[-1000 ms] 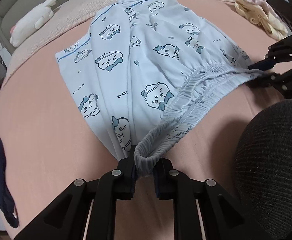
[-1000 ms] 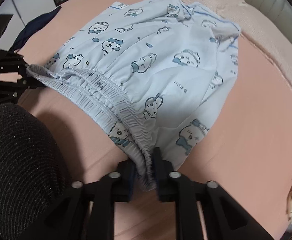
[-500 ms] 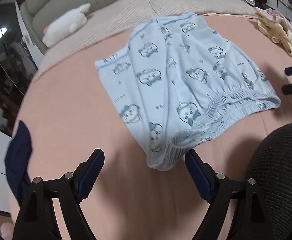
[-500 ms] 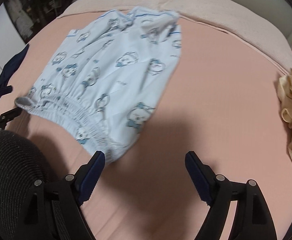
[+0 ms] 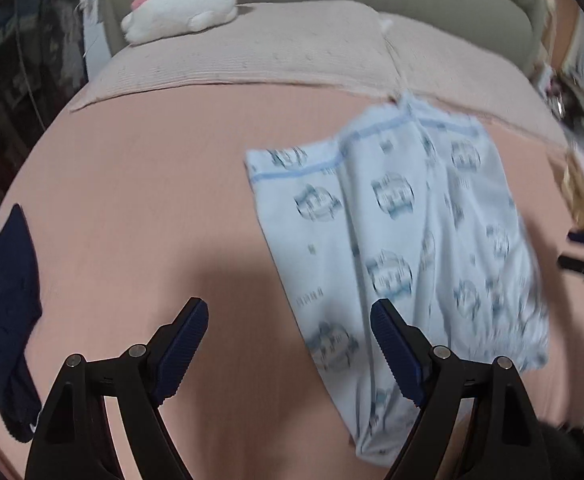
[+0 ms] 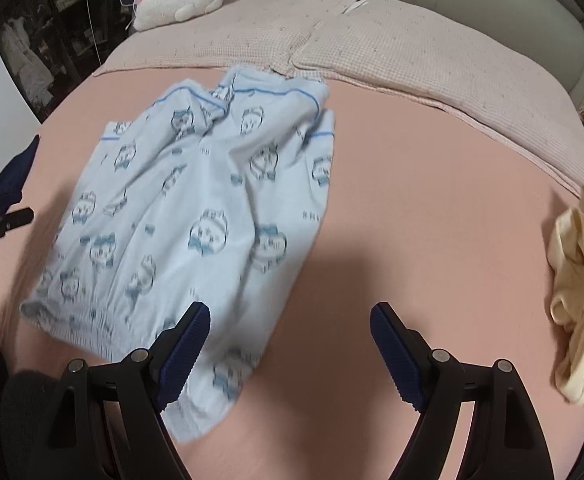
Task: Fold clothes
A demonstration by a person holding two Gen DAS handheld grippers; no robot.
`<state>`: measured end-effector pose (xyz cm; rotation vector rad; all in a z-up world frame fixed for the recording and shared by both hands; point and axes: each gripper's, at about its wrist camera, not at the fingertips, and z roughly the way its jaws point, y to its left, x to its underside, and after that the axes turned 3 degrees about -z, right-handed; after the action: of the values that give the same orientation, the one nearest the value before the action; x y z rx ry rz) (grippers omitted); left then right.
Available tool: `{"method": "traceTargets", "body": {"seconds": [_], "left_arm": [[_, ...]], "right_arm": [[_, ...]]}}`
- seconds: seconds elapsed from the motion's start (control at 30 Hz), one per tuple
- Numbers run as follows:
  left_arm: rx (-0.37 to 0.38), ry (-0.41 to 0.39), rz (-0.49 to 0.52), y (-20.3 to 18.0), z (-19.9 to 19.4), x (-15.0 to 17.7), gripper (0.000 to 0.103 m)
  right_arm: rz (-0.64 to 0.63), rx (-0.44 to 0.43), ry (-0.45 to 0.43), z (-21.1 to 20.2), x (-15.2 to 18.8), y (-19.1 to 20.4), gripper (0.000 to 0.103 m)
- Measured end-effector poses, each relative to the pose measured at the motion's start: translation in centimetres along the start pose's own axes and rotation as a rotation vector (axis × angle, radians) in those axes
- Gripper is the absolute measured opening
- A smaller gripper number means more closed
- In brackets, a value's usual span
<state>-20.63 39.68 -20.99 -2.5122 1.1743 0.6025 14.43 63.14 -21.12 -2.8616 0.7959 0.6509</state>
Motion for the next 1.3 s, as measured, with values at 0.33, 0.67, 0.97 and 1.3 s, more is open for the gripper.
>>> {"method": "traceTargets", "body": {"seconds": [0.33,0.67,0.97,1.3], "left_arm": [[0.066,0.034,-0.132,3.5,7.3,-7.1,0.083],[0.339,0.013,-0.356,4.5,12.5,-7.1,0.083],[0.348,-0.048,-0.329,4.2,12.2,-6.8,0.082],[0.150,-0.050,-0.289,5.2,11.3,-7.6,0.083]], "right_arm": [[0.144,-0.089,0.001,6.2,-6.7,-5.4,0.082],[0.317,-0.226,-0.021,10.2,-11.2,-9.1,0.082],[0.229,-0.246,0.006,12.6,-13.0,-6.0,0.082],[0.405,-0.346,-0.057,12.3,-11.2,-8.7,0.081]]}}
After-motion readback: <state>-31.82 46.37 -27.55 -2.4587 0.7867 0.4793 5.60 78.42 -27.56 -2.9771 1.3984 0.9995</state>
